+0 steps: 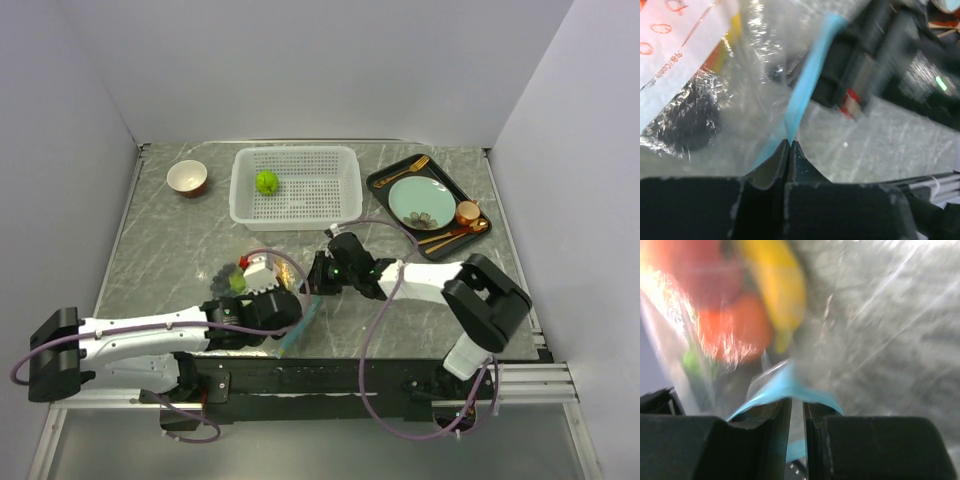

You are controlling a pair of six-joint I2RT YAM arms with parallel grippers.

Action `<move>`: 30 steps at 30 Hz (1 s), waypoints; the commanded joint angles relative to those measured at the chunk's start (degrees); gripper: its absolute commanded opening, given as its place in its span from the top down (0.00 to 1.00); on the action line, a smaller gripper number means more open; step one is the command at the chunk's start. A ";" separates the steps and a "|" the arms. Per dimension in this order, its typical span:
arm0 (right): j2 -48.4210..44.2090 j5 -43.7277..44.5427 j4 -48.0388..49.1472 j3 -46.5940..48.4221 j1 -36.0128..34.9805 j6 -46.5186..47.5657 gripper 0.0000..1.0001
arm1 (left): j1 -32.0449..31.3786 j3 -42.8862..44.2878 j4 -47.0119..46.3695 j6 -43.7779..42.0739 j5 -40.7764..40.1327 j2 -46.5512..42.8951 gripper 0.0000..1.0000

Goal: Open the zip-top bag and remove the fake food

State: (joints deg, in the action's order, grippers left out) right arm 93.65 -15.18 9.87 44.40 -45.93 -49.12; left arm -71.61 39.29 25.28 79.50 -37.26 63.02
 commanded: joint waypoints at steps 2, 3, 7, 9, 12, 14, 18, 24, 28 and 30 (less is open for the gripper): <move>5.05 -1.69 2.88 8.23 1.28 3.68 0.79 | -6.69 6.49 6.27 12.42 -6.60 5.86 0.99; 5.75 -1.61 2.61 9.81 1.37 4.55 0.79 | -7.31 7.55 7.32 13.56 -7.65 6.93 0.99; 7.26 -2.66 1.90 11.76 2.33 5.44 0.79 | -7.32 13.34 8.11 11.20 -8.70 11.50 0.99; 6.29 -3.01 2.35 10.28 2.25 5.44 0.78 | -5.65 14.32 7.69 7.70 -7.93 12.47 0.98; 4.01 -4.68 4.01 6.41 2.34 4.48 0.77 | -0.91 12.57 2.16 0.41 -3.71 10.81 0.98; 2.34 -6.69 7.00 2.73 2.16 3.34 0.74 | 2.17 10.99 -0.49 -3.19 -1.33 9.23 0.98; 1.28 -9.95 12.01 -2.29 2.07 1.58 0.68 | 5.08 10.02 -2.77 -8.83 2.18 7.03 0.82; 0.66 -13.20 17.29 -5.55 1.90 -0.18 0.59 | 5.35 8.26 -0.24 -10.16 2.98 3.08 0.60; 0.05 -13.91 17.55 -5.82 1.72 -0.18 0.53 | 5.35 5.72 4.77 -8.15 2.72 -1.49 0.48; -0.39 -13.91 17.55 -6.08 1.72 -0.36 0.50 | 5.43 3.79 7.23 -5.60 2.63 -5.44 0.48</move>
State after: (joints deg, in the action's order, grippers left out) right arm 96.40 -27.31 23.29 38.94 -43.90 -48.97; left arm -66.43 45.76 26.83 71.57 -34.72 63.46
